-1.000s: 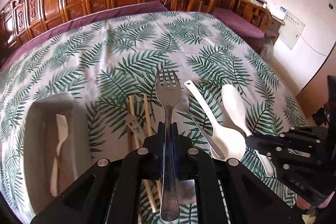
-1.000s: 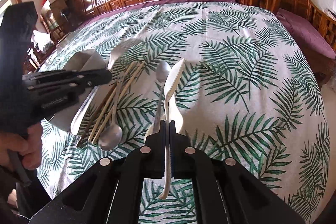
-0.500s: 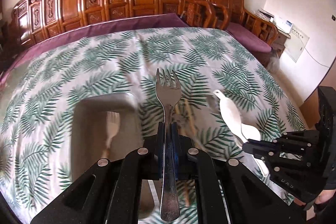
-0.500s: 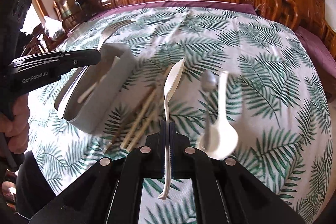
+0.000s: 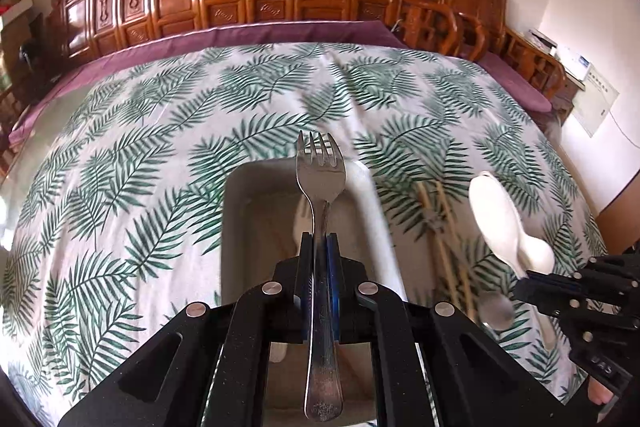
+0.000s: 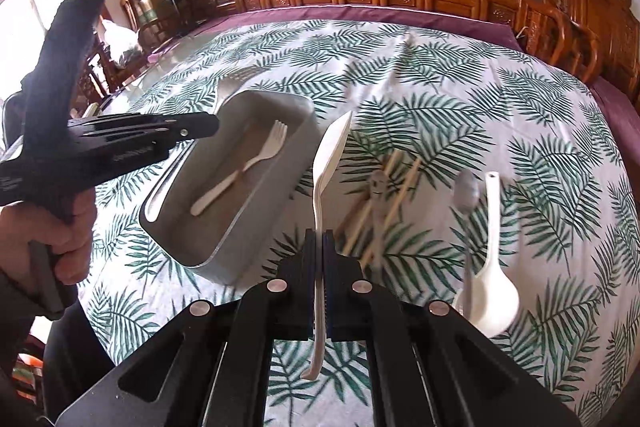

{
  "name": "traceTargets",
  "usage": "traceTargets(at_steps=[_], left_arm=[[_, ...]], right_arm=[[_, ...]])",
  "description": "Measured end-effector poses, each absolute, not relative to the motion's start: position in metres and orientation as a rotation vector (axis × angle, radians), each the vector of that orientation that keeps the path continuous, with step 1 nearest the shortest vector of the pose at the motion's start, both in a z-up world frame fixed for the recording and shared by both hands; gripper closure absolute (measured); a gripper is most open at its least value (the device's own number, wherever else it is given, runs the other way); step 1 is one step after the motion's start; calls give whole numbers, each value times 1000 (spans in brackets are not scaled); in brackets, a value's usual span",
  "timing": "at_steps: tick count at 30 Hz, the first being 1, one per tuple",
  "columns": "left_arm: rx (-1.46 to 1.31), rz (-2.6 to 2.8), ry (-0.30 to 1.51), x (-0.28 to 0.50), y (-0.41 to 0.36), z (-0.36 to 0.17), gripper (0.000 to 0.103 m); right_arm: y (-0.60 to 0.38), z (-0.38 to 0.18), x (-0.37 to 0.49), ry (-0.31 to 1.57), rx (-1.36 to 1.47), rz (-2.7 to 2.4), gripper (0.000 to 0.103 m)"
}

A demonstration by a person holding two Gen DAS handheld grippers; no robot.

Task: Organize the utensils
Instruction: 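Carry the metal fork into the tray with left tool while right tool carries the white utensil toward it, then release the fork with left tool while right tool lowers the white utensil into the tray and opens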

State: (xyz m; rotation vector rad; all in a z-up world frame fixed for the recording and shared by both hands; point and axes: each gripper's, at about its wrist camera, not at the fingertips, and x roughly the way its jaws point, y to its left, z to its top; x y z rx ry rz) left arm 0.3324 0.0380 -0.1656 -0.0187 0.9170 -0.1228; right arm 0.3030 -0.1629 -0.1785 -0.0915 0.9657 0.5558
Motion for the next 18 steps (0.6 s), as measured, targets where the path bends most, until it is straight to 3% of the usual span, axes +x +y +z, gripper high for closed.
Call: traceTargets(at_steps=[18], left_arm=[[-50, -101, 954, 336, 58, -188, 97]], right_arm=[[-137, -180, 301, 978, -114, 569, 99]])
